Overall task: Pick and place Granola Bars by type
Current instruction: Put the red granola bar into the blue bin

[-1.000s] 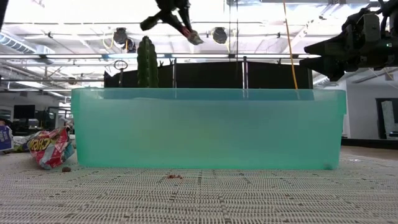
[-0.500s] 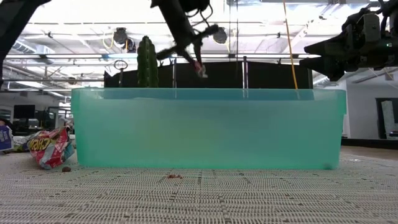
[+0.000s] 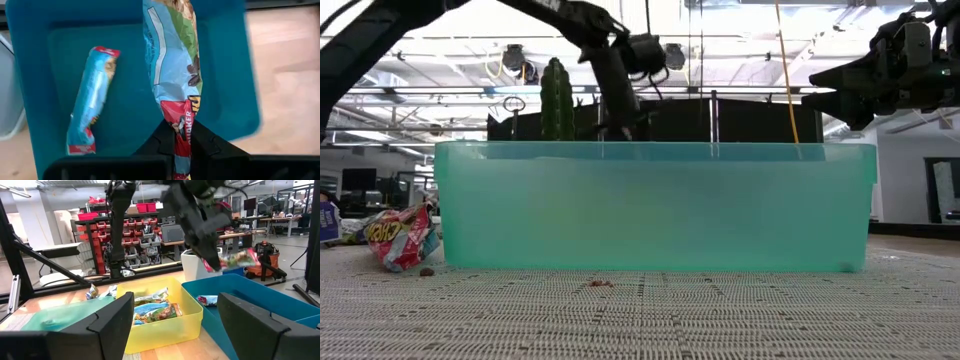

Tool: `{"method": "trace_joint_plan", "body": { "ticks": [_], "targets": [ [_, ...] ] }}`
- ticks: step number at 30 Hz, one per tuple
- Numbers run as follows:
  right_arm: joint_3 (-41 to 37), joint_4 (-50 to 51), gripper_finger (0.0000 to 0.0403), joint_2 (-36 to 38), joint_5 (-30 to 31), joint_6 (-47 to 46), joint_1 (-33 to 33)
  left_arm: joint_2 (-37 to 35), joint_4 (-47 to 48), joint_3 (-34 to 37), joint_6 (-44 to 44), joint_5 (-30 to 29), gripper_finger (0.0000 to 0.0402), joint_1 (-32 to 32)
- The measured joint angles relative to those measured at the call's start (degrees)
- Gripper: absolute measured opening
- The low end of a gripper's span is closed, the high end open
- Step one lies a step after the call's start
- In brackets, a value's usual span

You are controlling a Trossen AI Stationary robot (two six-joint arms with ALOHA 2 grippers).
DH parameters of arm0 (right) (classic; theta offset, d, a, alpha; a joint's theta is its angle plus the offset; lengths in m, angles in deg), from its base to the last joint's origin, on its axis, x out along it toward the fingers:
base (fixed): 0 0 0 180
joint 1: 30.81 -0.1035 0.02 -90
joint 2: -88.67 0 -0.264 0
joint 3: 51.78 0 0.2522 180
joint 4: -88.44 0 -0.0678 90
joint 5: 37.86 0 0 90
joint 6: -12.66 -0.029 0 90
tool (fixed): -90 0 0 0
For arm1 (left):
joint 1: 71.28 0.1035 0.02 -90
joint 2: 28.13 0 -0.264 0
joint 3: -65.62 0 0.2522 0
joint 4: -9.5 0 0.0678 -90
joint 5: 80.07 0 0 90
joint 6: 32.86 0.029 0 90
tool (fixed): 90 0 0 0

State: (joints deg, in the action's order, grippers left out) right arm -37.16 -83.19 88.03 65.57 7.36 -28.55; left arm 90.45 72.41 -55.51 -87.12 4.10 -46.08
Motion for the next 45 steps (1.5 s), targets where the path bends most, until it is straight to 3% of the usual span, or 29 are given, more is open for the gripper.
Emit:
{"method": "trace_joint_plan", "body": {
  "ticks": [16, 39, 45],
  "targets": [
    [0.0, 0.0, 0.0279, 0.0, 0.0, 0.0, 0.0, 9.2, -4.2, 0.0, 2.3, 1.0, 0.0022, 0.6],
    [0.0, 0.0, 0.0279, 0.0, 0.0, 0.0, 0.0, 9.7, -6.4, 7.0, 1.3, 1.4, 0.0022, 1.2],
    [0.0, 0.0, 0.0279, 0.0, 0.0, 0.0, 0.0, 9.7, -8.0, 7.0, 1.7, 2.1, 0.0081, 1.3]
  ]
}}
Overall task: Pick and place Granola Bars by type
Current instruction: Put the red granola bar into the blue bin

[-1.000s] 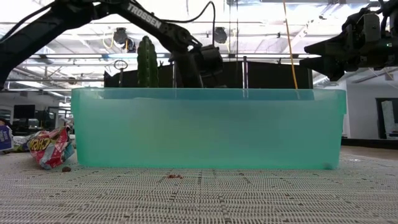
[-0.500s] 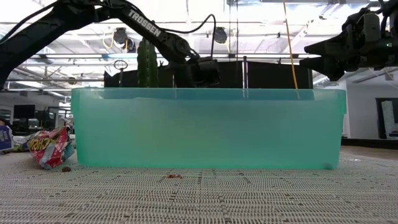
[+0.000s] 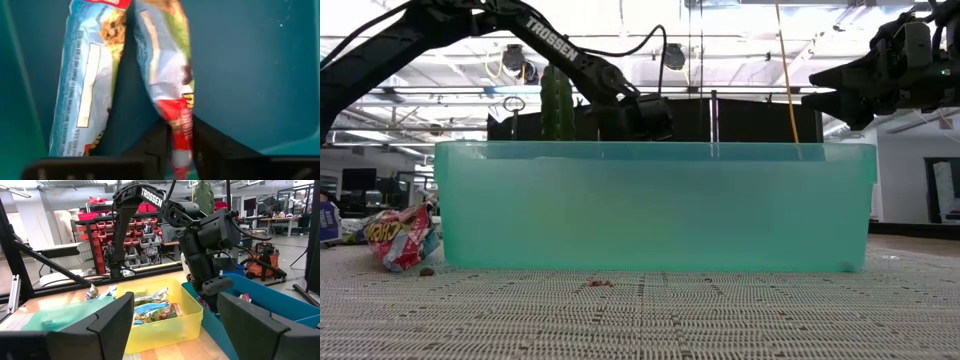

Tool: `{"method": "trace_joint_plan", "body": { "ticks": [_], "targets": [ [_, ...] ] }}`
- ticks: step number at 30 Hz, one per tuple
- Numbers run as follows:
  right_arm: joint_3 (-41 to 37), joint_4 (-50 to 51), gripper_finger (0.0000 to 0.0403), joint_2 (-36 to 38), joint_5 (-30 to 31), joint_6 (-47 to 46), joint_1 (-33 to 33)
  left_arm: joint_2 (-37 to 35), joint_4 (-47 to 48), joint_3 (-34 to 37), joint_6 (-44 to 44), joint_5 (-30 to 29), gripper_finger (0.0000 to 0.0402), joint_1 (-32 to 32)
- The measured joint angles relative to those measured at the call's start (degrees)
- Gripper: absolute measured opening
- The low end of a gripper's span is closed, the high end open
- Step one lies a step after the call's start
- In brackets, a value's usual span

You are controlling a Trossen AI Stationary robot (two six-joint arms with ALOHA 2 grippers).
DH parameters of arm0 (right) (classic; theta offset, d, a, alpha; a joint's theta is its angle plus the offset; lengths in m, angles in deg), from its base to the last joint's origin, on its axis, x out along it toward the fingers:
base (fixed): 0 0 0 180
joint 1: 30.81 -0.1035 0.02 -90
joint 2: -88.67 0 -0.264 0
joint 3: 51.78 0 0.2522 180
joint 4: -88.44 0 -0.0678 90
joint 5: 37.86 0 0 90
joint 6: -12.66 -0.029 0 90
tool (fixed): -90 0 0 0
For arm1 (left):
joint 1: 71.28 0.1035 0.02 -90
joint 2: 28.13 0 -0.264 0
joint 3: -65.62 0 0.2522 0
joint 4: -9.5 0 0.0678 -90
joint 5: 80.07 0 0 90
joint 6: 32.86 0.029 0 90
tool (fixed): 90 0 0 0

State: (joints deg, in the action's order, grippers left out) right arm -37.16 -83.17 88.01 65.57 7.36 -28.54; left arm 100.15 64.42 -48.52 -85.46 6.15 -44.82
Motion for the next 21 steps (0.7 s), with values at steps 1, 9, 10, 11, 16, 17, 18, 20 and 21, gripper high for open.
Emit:
{"method": "trace_joint_plan", "body": {
  "ticks": [1, 9, 10, 11, 16, 17, 18, 20, 21],
  "targets": [
    [0.0, 0.0, 0.0279, 0.0, 0.0, 0.0, 0.0, 0.0, 0.0, 0.0, 0.1, 0.3, 0.0095, 0.0],
    [0.0, 0.0, 0.0279, 0.0, 0.0, 0.0, 0.0, 0.0, -0.8, -0.1, 0.0, 0.6, 0.0187, 0.0],
    [0.0, 0.0, 0.0279, 0.0, 0.0, 0.0, 0.0, 0.0, -0.8, -0.1, 0.0, 0.6, 0.0198, 0.0],
    [0.0, 0.0, 0.0279, 0.0, 0.0, 0.0, 0.0, 0.0, -0.8, -0.1, 0.0, 0.6, 0.0209, 0.0],
    [0.0, 0.0, 0.0279, 0.0, 0.0, 0.0, 0.0, 0.0, -0.8, -0.5, 0.2, 0.8, 0.0257, 0.1],
    [0.0, 0.0, 0.0279, 0.0, 0.0, 0.0, 0.0, 0.0, -0.8, -0.9, 0.6, 0.8, 0.0265, 0.1],
    [0.0, 0.0, 0.0279, 0.0, 0.0, 0.0, 0.0, 0.0, -0.8, -1.3, 1.0, 1.1, 0.0273, 0.1],
    [0.0, 0.0, 0.0279, 0.0, 0.0, 0.0, 0.0, 0.0, -0.8, -2.4, 1.9, 1.4, 0.0287, 0.1],
    [0.0, 0.0, 0.0279, 0.0, 0.0, 0.0, 0.0, 0.0, -0.7, -3.0, 2.4, 1.6, 0.0292, 0.1]
  ]
}}
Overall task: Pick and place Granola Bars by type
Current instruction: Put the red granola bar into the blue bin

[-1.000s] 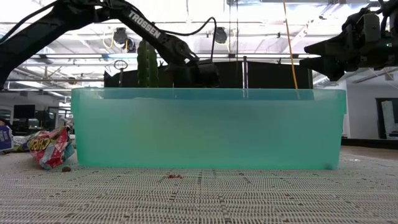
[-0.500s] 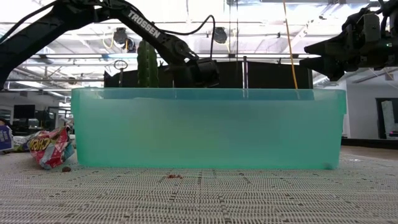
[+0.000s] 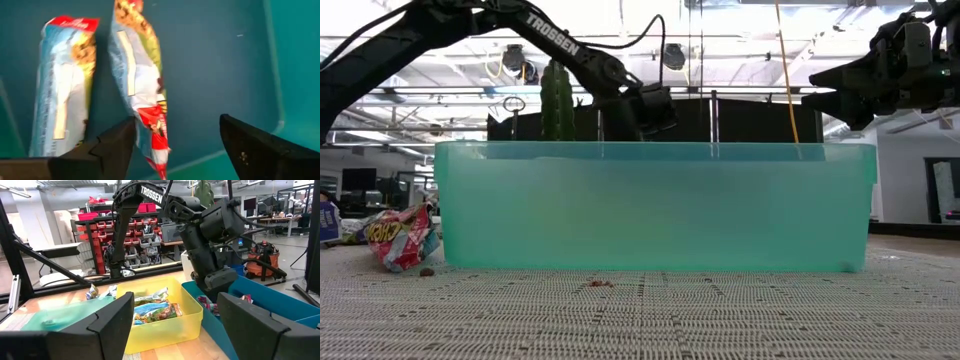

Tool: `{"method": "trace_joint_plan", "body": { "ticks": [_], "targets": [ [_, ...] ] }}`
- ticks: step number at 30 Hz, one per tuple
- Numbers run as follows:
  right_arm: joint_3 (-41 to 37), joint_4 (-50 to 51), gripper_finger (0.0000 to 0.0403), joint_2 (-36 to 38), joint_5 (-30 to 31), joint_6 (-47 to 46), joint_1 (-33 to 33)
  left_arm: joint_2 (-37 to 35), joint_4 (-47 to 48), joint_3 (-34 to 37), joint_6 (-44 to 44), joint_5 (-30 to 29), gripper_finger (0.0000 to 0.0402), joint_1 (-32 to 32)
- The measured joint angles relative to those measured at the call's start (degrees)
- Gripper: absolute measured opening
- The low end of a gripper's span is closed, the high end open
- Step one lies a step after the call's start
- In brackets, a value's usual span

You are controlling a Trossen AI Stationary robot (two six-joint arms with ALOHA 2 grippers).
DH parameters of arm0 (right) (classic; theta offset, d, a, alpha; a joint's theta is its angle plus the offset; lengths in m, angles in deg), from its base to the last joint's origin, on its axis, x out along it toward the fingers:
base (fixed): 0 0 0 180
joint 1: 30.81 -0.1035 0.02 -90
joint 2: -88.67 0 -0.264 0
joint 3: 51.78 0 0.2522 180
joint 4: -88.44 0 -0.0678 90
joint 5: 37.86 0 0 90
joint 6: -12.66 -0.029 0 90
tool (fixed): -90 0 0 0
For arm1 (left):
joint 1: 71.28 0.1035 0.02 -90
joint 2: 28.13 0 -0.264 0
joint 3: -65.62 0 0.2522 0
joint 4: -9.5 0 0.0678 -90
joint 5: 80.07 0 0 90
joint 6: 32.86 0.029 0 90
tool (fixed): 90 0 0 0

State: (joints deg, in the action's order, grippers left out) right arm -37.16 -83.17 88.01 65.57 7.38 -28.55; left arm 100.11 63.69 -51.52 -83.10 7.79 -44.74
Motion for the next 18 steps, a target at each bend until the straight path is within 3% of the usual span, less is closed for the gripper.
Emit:
{"method": "trace_joint_plan", "body": {
  "ticks": [7, 18],
  "targets": [
    [0.0, 0.0, 0.0279, 0.0, 0.0, 0.0, 0.0, 0.0, 7.3, -5.9, 2.9, 1.1, 0.0314, 0.2],
    [0.0, 0.0, 0.0279, 0.0, 0.0, 0.0, 0.0, 0.0, 20.5, -18.0, 8.1, -1.5, 0.0291, -0.6]
  ]
}}
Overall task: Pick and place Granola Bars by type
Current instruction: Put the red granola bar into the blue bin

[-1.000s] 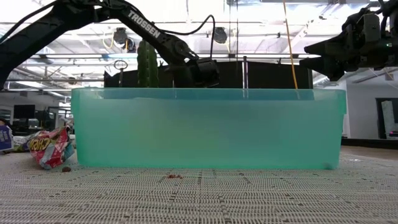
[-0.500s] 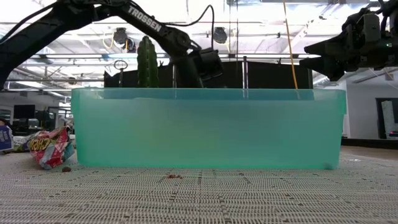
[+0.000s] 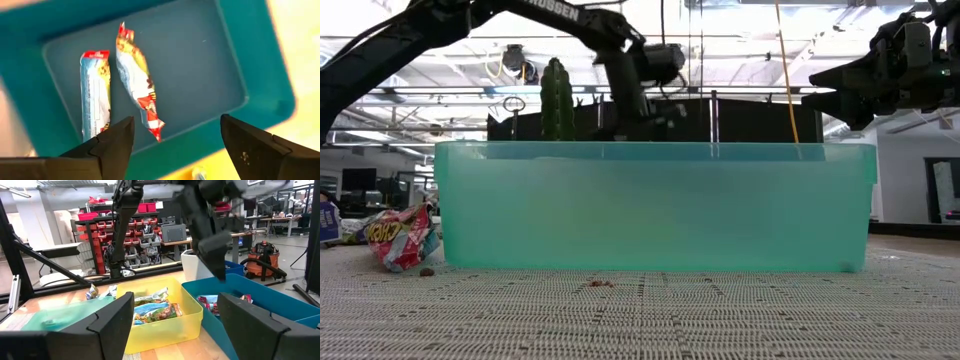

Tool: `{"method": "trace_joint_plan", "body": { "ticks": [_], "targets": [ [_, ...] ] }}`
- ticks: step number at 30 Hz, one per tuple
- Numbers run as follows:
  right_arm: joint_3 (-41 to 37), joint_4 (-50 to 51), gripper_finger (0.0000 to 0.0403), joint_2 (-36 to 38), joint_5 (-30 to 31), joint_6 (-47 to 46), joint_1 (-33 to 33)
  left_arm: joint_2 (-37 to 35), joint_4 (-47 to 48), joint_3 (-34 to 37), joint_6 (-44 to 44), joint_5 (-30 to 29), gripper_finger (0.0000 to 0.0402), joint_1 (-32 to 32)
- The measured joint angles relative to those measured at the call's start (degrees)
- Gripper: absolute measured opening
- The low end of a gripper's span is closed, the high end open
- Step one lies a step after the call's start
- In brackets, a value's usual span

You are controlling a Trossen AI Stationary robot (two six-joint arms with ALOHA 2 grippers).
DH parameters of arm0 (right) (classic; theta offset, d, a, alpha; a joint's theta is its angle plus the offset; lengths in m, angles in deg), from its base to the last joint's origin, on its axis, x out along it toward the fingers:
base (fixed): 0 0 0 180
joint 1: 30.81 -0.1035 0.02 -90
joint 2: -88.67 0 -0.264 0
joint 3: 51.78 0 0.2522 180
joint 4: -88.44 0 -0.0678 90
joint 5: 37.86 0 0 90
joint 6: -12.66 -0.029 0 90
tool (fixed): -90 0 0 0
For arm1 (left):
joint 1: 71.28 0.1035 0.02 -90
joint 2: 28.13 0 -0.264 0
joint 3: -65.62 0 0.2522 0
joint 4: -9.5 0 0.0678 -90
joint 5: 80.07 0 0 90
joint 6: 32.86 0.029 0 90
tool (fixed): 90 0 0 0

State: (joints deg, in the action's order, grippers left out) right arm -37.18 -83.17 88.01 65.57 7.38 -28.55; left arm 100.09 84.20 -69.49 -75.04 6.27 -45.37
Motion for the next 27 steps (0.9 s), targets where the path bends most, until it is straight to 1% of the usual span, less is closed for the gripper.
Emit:
{"method": "trace_joint_plan", "body": {
  "ticks": [3, 9, 11, 15, 22, 25, 27],
  "targets": [
    [0.0, 0.0, 0.0279, 0.0, 0.0, 0.0, 0.0, 0.0, 4.2, -4.6, 1.2, -0.9, 0.0285, -0.5],
    [0.0, 0.0, 0.0279, 0.0, 0.0, 0.0, 0.0, -0.1, 16.8, -13.8, 5.9, -1.3, 0.0276, -1.7],
    [0.0, 0.0, 0.0279, 0.0, 0.0, 0.0, 0.0, -2.3, 18.5, -12.5, 8.4, -0.3, 0.0274, -2.1],
    [0.0, 0.0, 0.0279, 0.0, 0.0, 0.0, 0.0, -6.1, 23.0, -12.2, 13.9, 2.3, 0.0274, -3.4],
    [0.0, 0.0, 0.0279, 0.0, 0.0, 0.0, 0.0, -13.3, 28.8, -12.2, 26.1, 2.7, 0.0273, -6.5],
    [0.0, 0.0, 0.0279, 0.0, 0.0, 0.0, 0.0, -16.4, 29.2, -12.2, 30.5, 3.3, 0.0274, -7.8],
    [0.0, 0.0, 0.0279, 0.0, 0.0, 0.0, 0.0, -18.4, 29.0, -12.2, 31.9, 5.5, 0.0273, -8.8]
  ]
}}
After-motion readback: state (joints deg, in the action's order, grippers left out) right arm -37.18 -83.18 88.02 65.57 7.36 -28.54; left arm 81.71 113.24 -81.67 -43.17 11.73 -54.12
